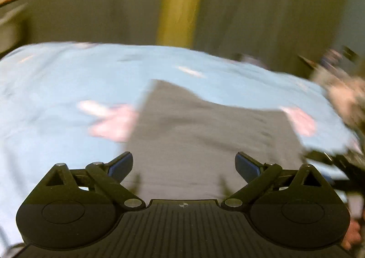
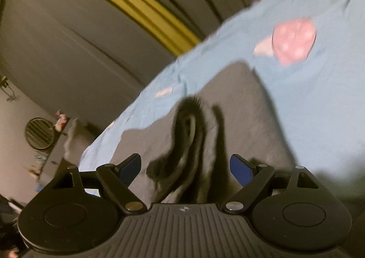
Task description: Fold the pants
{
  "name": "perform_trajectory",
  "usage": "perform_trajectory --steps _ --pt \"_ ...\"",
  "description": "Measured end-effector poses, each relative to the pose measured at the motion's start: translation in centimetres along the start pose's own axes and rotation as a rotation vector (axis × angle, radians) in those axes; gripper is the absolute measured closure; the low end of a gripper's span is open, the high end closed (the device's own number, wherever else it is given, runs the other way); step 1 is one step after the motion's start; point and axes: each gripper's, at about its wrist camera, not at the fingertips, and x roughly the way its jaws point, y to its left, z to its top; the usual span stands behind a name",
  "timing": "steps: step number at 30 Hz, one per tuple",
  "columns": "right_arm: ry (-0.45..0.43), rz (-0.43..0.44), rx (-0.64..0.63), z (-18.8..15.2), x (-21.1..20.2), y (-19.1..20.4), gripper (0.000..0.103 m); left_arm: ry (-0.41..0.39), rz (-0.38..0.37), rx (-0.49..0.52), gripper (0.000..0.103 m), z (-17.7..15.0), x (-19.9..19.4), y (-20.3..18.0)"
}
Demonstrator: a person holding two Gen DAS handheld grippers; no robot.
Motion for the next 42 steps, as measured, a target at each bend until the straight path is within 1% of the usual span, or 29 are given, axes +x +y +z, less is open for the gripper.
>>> perform_trajectory --steps 2,3,4,5,6,7,9,11,13,15,16,18,19,21,22,23,25,27,29,30,31,32,33,34,36,37,38,39,42 --pt "0.069 -0.005 0.060 0.0 1.2 -0.4 0.018 0.044 0.046 -0.058 0.003 0.3 -0.1 2.6" --pt "0.088 -0.005 0.091 -0.1 1.7 -0.6 0.019 0.066 0.049 -0.082 0.003 0.4 0.0 3.7" --pt "0.092 0.001 0.112 -0.3 1.9 -0.6 0.024 0.073 0.031 -0.111 0.003 0.3 0.4 4.6" --pt "0.098 0.023 0.128 -0.3 2.2 -0.5 0.040 0.071 -0.005 -0.153 0.003 0.0 0.7 5.4" --pt "0.103 0.045 0.144 -0.3 2.6 -0.4 0.046 0.075 -0.036 -0.192 0.004 -0.1 1.1 5.6" --pt "0.108 0.036 0.151 -0.2 3.1 -0.1 0.047 0.080 -0.056 -0.222 0.004 0.0 1.7 5.8" --pt "0.115 -0.005 0.124 -0.2 4.0 0.6 0.048 0.050 -0.067 -0.244 0.004 -0.1 1.3 6.2" --pt "0.140 -0.010 0.146 -0.3 4.9 0.7 0.038 0.007 -0.077 -0.265 0.003 -0.2 0.5 6.2" --pt "0.188 0.000 0.168 -0.3 5.9 0.8 0.035 0.008 -0.086 -0.272 0.003 -0.4 0.4 6.2" --pt "0.183 -0.032 0.119 -0.4 6.6 1.7 0.039 0.023 -0.088 -0.288 0.003 -0.5 0.6 6.5" --pt "0.171 -0.069 0.071 -0.5 6.9 2.3 0.049 0.023 -0.090 -0.300 0.003 -0.5 0.7 6.7" --pt "0.153 -0.108 0.013 -0.7 7.2 3.3 0.055 0.010 -0.102 -0.322 0.003 -0.4 0.7 7.1" --pt "0.147 -0.117 -0.013 -0.6 7.3 3.9 0.058 0.008 -0.116 -0.327 0.003 -0.5 0.9 7.2" --pt "0.144 -0.114 -0.058 0.2 7.4 5.5 0.061 0.003 -0.191 -0.306 0.003 -0.7 0.7 7.1" --pt "0.130 -0.086 -0.066 0.7 7.1 6.6 0.062 -0.002 -0.227 -0.281 0.003 -0.8 0.5 6.8" --pt "0.117 -0.056 -0.076 1.4 6.8 7.4 0.062 -0.011 -0.243 -0.253 0.003 -0.8 0.1 6.5" --pt "0.059 0.016 -0.105 2.7 5.7 9.8 0.063 -0.027 -0.228 -0.223 0.003 -0.9 -0.2 6.0" --pt "0.003 0.114 -0.101 3.9 3.9 11.6 0.063 -0.030 -0.220 -0.233 0.003 -0.9 -0.2 6.1" --pt "-0.058 0.243 -0.052 4.8 2.3 11.8 0.063 -0.032 -0.221 -0.261 0.003 -1.0 -0.1 6.4" --pt "-0.085 0.275 -0.037 5.0 1.8 11.5 0.063 -0.028 -0.222 -0.276 0.003 -1.0 -0.1 6.6" --pt "-0.106 0.266 -0.039 5.0 1.4 10.8 0.063 -0.021 -0.227 -0.286 0.003 -1.0 0.1 6.7" --pt "-0.107 0.229 -0.041 4.9 1.5 10.0 0.062 -0.014 -0.228 -0.292 0.003 -1.0 0.2 6.8" --pt "-0.095 0.147 -0.026 4.6 2.1 8.6 0.062 -0.005 -0.227 -0.294 0.003 -1.1 0.3 6.8" --pt "-0.063 0.020 -0.013 4.3 3.1 6.9 0.062 0.001 -0.229 -0.292 0.003 -1.1 0.4 6.8" --pt "0.039 -0.232 0.014 3.6 5.7 3.6 0.062 0.011 -0.228 -0.282 0.003 -1.0 0.4 6.6" --pt "0.073 -0.302 0.047 3.0 6.5 2.1 0.061 0.013 -0.226 -0.276 0.003 -1.1 0.3 6.5" --pt "0.040 -0.253 0.088 2.4 6.2 1.2 0.061 0.015 -0.224 -0.269 0.003 -1.1 0.3 6.4" --pt "0.020 -0.221 0.090 2.4 5.8 1.2 0.061 0.017 -0.221 -0.262 0.003 -1.2 0.2 6.3" --pt "-0.009 -0.179 0.036 3.1 4.9 3.2 0.064 0.033 -0.217 -0.241 0.003 -1.1 0.6 5.9"
